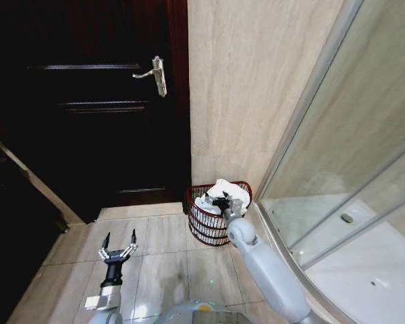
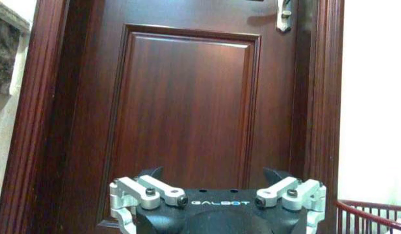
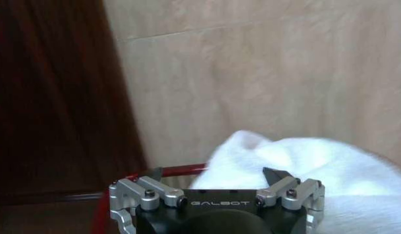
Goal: Discard the used towel into the hamper.
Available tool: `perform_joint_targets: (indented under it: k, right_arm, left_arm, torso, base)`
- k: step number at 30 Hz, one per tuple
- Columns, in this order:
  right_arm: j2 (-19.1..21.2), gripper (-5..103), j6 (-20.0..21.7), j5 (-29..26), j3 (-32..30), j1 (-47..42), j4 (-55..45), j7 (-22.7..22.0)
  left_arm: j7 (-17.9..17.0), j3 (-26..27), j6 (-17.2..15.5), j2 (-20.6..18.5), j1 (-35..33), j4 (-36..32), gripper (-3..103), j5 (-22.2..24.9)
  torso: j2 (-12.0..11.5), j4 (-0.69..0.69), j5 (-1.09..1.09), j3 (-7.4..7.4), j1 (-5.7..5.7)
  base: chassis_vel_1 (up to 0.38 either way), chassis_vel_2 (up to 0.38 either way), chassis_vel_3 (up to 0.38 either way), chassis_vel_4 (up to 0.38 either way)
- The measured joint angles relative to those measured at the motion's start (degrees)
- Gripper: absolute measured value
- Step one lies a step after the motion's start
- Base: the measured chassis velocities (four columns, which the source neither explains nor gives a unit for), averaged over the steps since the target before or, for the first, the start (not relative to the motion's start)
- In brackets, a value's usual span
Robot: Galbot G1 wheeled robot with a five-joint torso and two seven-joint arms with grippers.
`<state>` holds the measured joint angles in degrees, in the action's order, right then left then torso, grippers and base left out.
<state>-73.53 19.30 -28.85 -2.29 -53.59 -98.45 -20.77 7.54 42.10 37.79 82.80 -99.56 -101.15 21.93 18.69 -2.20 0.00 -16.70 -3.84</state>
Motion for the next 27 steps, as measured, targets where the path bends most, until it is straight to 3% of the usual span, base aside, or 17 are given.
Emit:
perform_joint_targets:
  k: [5, 11, 18, 24, 27]
  right_arm:
    - [2.45, 100, 1.67, 2.72, -2.32, -1.06, -1.81, -3.28]
    - [4.07, 100, 4.46, 1.7, -3.41, -1.56, -1.75, -4.44]
    - [3.71, 100, 9.94, -3.2, -2.56, -0.25, 0.82, -3.34]
    - [1.91, 100, 16.77, -12.09, -4.17, 2.38, 2.37, -5.28]
    - [1.73, 100, 18.64, -13.62, -4.03, 3.77, 3.44, -5.46]
  left_arm:
    - [0.07, 0.16, -0.31, -0.5, -0.05, -0.58, 100, 0.5]
    - [0.12, 0.19, -0.65, -1.26, -0.12, -0.54, 100, 1.2]
    - [0.96, 0.14, -3.61, -1.63, -1.4, -1.58, 100, 0.27]
    - [1.18, 0.81, -5.28, -1.99, -2.73, -2.83, 100, -1.19]
    - [1.12, 1.35, -5.54, -2.2, -3.02, -2.85, 100, -1.38]
  torso:
    - [0.0, 0.01, 0.0, 0.0, 0.0]
    - [0.0, 0.02, 0.0, 0.0, 0.0]
    - [0.0, 0.0, -0.01, 0.01, 0.0]
    - [0.01, 0.0, -0.01, 0.01, 0.01]
    - [0.02, 0.0, -0.02, 0.01, 0.0]
  base:
    - [0.0, 0.0, 0.0, 0.0]
    - [0.0, 0.0, 0.0, 0.0]
    - [0.0, 0.0, 0.0, 0.0]
    - [0.0, 0.0, 0.0, 0.0]
    - [0.0, 0.0, 0.0, 0.0]
